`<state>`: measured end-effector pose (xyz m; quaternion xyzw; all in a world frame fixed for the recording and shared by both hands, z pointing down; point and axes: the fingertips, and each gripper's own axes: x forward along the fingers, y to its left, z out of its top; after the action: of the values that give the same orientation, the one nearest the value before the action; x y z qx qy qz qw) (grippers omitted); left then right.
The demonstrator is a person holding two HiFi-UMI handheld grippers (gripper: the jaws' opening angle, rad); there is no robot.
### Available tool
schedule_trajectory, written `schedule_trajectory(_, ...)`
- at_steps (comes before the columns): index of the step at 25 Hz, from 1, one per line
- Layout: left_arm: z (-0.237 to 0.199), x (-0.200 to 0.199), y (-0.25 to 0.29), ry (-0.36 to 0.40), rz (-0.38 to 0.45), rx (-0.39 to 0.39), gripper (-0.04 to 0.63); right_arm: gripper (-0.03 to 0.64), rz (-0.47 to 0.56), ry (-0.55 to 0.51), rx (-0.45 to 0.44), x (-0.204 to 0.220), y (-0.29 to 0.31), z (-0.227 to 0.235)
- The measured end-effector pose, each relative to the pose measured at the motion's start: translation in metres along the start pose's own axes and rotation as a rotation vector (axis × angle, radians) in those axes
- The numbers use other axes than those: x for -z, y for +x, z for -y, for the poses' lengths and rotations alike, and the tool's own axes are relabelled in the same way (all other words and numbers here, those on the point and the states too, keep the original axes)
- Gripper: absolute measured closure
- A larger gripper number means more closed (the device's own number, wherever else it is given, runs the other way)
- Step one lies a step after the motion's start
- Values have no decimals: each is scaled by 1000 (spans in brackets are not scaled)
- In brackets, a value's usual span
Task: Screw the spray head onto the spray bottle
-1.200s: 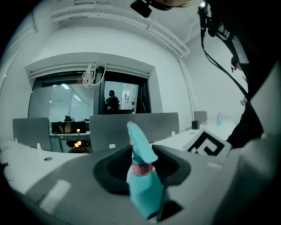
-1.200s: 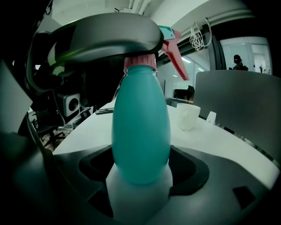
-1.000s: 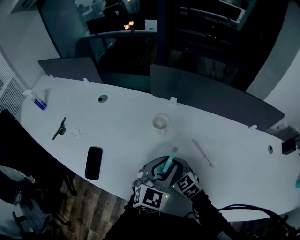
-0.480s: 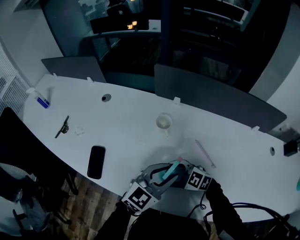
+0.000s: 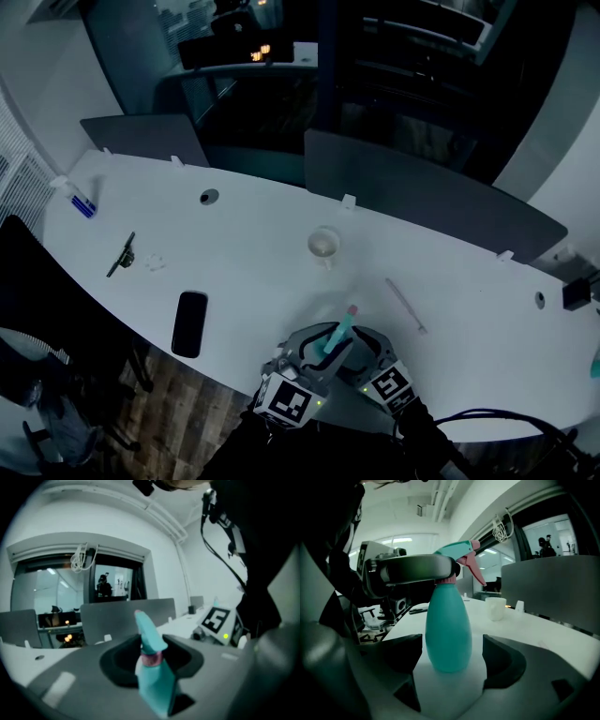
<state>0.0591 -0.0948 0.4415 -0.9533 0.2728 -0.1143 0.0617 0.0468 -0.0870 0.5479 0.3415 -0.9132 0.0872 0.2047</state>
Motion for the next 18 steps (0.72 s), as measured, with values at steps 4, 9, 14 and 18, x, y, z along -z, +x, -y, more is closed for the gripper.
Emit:
schedule_trajectory(4, -3, -8, -1, -25, 32, -96, 454, 236, -13, -12, 194, -13, 7, -8)
schedule_trajectory(9, -1, -10, -1, -51, 49, -140, 454, 238, -7, 54, 321, -17, 12, 0)
schedule_trajectory(14, 2, -3, -4, -49, 40, -67, 453, 250, -16, -17, 131, -15, 15, -8)
schedule_trajectory(18, 7, 1, -13, -36, 22, 70, 453, 251, -30, -168, -177, -13, 16, -23)
